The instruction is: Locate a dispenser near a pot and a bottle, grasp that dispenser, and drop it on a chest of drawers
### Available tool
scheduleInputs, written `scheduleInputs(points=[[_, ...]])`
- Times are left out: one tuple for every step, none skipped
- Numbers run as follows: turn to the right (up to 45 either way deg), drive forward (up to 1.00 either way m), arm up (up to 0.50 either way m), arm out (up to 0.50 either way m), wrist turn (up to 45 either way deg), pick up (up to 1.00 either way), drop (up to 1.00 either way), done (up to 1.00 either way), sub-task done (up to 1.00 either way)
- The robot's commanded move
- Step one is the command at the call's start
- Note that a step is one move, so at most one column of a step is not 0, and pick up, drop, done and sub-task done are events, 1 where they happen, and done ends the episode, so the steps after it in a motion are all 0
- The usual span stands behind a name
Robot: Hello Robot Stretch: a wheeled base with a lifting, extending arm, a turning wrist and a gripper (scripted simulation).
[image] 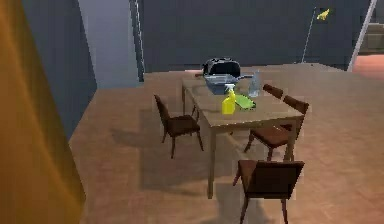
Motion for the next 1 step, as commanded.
scheduleInputs(points=[[0.0,0.35,0.00,0.00,0.0,0.00,0.00,0.00,0.00]])
